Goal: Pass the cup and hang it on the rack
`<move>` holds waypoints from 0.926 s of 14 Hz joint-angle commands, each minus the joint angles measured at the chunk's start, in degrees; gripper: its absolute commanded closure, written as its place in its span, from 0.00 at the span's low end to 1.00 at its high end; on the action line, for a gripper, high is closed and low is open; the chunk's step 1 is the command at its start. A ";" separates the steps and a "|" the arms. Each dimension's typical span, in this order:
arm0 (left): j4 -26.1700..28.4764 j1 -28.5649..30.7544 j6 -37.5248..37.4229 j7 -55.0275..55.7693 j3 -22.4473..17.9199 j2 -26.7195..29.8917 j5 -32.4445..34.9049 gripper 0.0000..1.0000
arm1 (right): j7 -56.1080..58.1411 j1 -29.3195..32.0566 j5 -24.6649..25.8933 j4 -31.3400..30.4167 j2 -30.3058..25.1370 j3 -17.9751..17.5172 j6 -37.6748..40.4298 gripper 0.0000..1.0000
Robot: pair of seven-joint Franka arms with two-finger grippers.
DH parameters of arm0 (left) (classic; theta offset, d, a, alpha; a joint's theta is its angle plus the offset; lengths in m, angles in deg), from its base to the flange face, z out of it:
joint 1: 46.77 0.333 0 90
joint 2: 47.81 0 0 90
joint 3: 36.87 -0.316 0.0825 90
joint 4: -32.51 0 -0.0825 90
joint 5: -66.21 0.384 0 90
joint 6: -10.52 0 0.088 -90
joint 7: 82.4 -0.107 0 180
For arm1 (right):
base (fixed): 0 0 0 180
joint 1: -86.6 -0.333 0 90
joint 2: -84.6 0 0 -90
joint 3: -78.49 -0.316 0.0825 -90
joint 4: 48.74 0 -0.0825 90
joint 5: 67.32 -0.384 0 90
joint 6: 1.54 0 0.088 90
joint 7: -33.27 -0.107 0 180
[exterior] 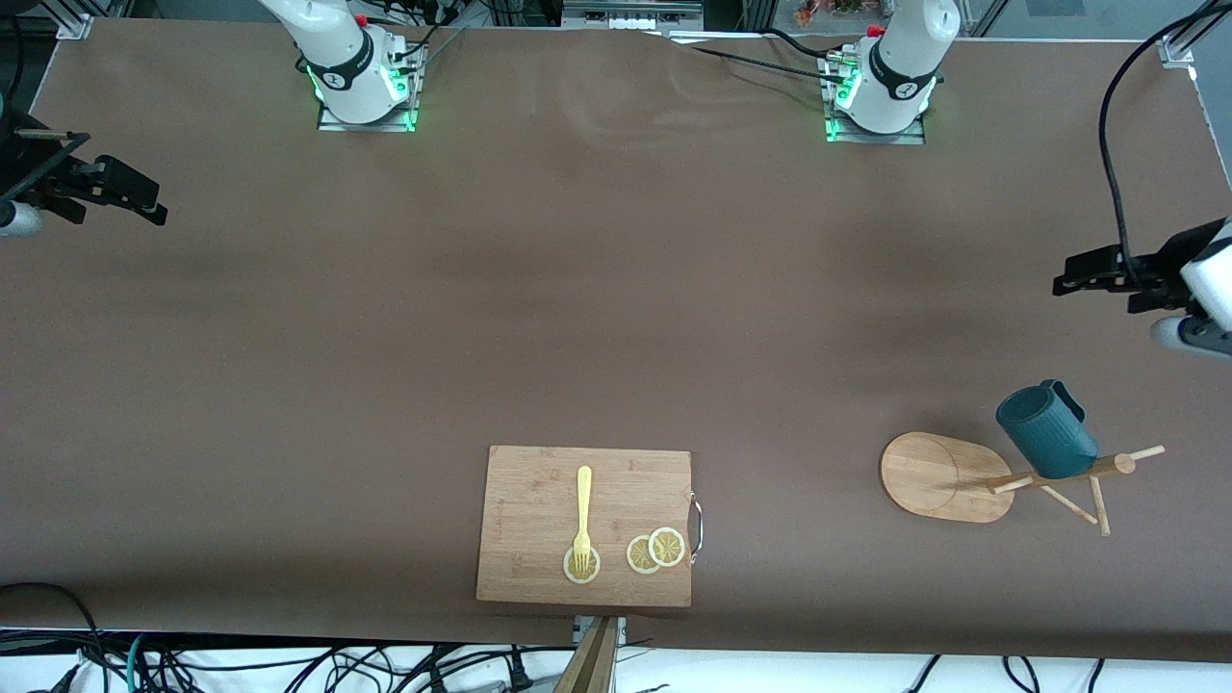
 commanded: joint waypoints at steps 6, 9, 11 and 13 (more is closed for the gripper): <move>0.52 -0.03 -1.04 8.53 5.73 5.03 6.52 0.00 | 0.07 -0.46 -0.70 2.52 0.68 -1.35 2.39 0.00; 0.61 -0.03 -1.21 10.73 8.45 4.94 6.34 0.00 | -0.10 -0.37 -0.70 2.52 0.77 -1.08 3.09 0.00; 0.78 -0.12 -1.04 10.82 9.25 4.94 6.34 0.00 | -0.10 -0.46 -0.70 2.52 0.86 -1.08 3.10 0.00; 1.13 -0.12 -1.04 10.91 9.69 5.12 6.16 0.00 | -0.10 -0.37 -0.78 2.52 0.95 -1.08 3.01 0.00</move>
